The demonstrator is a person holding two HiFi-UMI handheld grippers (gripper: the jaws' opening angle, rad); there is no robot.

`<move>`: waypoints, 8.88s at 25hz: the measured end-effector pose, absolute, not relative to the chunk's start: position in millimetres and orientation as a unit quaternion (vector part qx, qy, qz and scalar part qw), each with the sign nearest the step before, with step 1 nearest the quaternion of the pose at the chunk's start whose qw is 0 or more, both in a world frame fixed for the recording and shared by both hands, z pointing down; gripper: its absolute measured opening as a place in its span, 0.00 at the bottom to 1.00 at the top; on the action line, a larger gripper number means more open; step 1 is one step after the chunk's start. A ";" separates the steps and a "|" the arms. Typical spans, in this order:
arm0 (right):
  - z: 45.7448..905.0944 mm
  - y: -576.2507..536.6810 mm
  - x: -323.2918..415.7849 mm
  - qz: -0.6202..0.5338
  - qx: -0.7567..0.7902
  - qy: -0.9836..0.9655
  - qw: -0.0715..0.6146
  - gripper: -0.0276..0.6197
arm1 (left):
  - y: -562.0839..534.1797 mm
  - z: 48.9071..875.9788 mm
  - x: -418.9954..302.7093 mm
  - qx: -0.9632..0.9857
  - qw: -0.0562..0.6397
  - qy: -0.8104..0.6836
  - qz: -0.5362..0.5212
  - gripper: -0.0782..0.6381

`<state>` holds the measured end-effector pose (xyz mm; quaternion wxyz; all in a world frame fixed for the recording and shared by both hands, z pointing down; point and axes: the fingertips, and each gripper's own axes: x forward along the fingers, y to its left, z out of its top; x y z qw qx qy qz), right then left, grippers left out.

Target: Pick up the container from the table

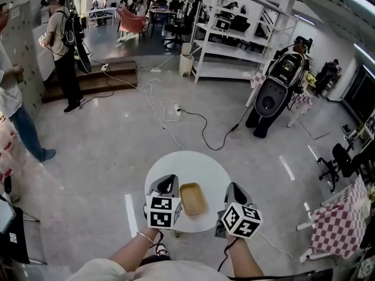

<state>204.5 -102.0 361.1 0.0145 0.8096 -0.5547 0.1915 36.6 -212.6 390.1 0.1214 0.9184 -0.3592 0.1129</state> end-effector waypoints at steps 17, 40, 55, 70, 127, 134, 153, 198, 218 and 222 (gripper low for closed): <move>383.2 -141.8 234.0 0.214 0.810 -0.546 0.005 0.08 | -255.3 409.9 53.5 0.917 0.133 -0.351 0.138 0.12; 402.1 -180.8 252.5 0.248 0.739 -0.626 0.026 0.08 | -242.0 427.1 50.2 0.866 0.169 -0.444 0.157 0.12; 462.6 -171.8 225.4 0.310 0.714 -0.625 0.067 0.08 | -229.9 467.1 21.4 0.845 0.206 -0.449 0.202 0.12; 532.4 -147.3 211.5 0.369 0.683 -0.620 0.115 0.08 | -193.1 537.3 26.7 0.825 0.252 -0.426 0.273 0.12; 621.7 -128.5 174.7 0.435 0.617 -0.628 0.188 0.39 | -179.5 620.5 11.5 0.776 0.339 -0.453 0.279 0.12; 629.7 -129.1 173.1 0.445 0.610 -0.625 0.199 0.36 | -179.4 626.9 6.8 0.770 0.347 -0.456 0.279 0.12; 638.4 -128.5 169.1 0.457 0.602 -0.619 0.212 0.25 | -184.8 631.6 2.4 0.766 0.353 -0.460 0.278 0.12; 634.0 -129.0 174.5 0.460 0.616 -0.607 0.201 0.11 | -179.7 627.9 6.9 0.769 0.345 -0.452 0.292 0.12; 611.3 -127.6 180.6 0.449 0.637 -0.598 0.187 0.11 | -179.2 607.9 14.9 0.785 0.333 -0.441 0.281 0.12; 604.8 -126.8 180.9 0.446 0.644 -0.594 0.181 0.11 | -180.2 601.7 16.2 0.790 0.328 -0.435 0.280 0.12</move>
